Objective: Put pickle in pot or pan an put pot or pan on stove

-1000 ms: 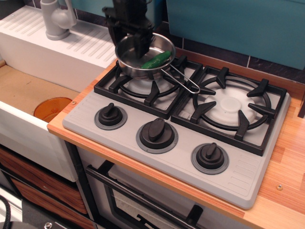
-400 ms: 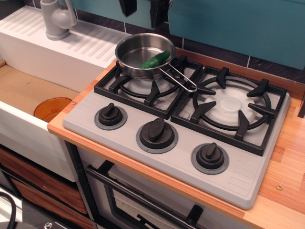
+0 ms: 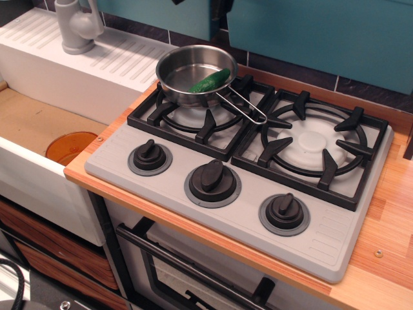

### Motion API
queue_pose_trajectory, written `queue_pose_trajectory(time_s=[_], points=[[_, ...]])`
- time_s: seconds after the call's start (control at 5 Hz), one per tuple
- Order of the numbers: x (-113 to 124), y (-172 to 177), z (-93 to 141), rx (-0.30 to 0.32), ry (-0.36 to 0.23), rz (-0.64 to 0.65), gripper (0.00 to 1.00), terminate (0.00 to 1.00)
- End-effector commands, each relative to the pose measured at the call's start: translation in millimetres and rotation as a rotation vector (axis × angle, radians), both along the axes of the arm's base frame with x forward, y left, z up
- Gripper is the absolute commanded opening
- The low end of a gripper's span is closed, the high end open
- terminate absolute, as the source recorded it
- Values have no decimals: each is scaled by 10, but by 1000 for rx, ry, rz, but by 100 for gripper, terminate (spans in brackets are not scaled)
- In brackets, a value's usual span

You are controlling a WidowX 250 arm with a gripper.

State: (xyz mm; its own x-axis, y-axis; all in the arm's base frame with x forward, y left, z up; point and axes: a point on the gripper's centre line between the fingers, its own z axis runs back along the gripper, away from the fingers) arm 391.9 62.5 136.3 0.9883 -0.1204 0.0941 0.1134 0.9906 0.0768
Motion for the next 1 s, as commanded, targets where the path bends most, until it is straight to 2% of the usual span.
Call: queue_pose_trajectory(time_s=[0.0, 0.6, 0.8], points=[[-9, -428, 301, -6, -89, 28, 100, 0], [115, -769, 147, -40, -76, -7, 100, 0], [209, -819, 49, -90, -78, 24, 100, 100]])
